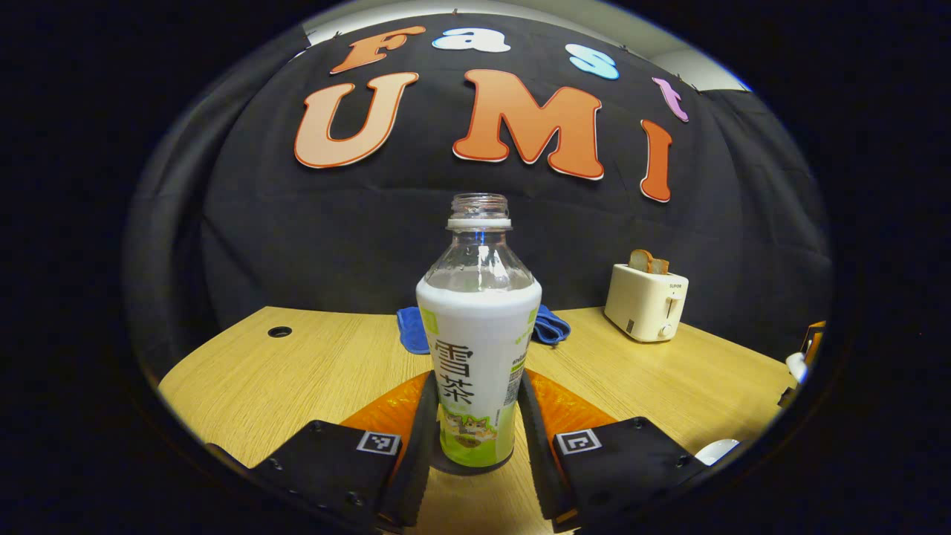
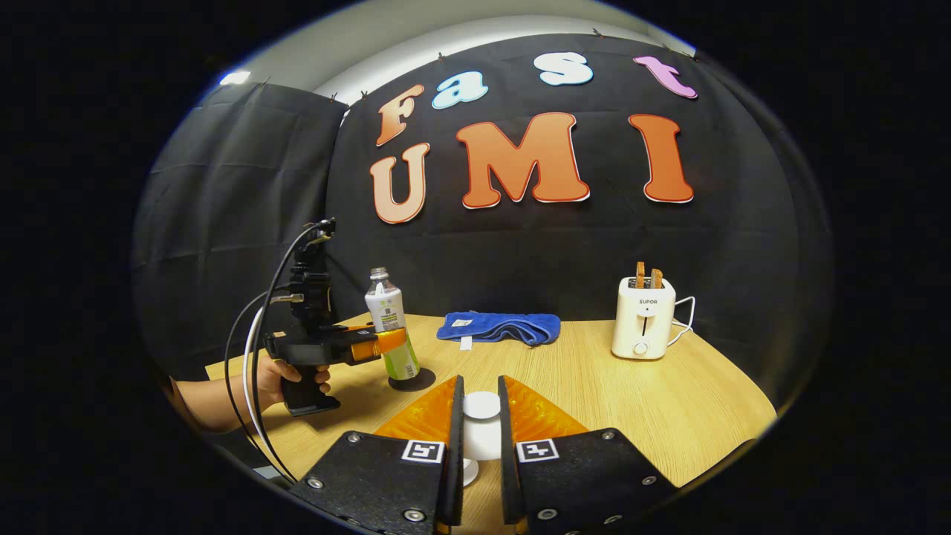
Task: Open the teacup lid with one hand, grasp the water bottle and pour water into the teacup with the other hand; after pouring, place the water bottle on the coaster and then close the teacup lid.
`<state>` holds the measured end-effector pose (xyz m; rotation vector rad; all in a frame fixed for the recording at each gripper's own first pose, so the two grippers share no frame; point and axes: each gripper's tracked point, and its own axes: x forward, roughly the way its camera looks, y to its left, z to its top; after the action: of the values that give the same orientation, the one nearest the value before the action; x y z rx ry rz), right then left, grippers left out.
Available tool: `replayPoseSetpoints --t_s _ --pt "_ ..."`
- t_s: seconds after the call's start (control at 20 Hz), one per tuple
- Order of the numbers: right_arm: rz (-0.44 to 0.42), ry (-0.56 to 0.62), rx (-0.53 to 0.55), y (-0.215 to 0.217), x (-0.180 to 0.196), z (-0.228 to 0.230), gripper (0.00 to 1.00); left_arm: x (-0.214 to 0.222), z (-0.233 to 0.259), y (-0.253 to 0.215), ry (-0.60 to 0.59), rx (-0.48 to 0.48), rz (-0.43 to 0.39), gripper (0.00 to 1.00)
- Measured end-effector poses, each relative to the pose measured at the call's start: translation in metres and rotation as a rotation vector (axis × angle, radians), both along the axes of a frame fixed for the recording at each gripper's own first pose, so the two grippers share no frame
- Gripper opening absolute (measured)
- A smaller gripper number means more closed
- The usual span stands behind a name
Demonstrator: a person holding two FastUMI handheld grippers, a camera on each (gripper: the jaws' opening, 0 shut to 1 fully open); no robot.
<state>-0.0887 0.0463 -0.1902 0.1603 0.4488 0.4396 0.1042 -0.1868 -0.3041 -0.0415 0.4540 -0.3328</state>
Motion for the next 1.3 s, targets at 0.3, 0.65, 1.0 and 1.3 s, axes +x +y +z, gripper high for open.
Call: replayPoseSetpoints --t_s 0.3,0.65,1.0,1.3 --pt "0.014 0.008 0.006 0.003 0.001 -0.005 0.21 0.008 -0.021 -0.002 0.028 0.023 -0.029 0.62" --pt "0.044 0.032 0.036 0.017 -0.002 -0.010 0.21 0.008 -0.032 -0.001 0.046 0.027 -0.039 0.75" --pt "0.084 0.047 0.040 0.039 -0.014 -0.017 0.21 -0.012 -0.025 0.009 -0.006 0.128 -0.081 0.96" --pt "0.125 0.084 0.027 0.060 -0.026 -0.042 0.22 -0.040 0.006 0.026 -0.091 0.169 -0.062 1.00"
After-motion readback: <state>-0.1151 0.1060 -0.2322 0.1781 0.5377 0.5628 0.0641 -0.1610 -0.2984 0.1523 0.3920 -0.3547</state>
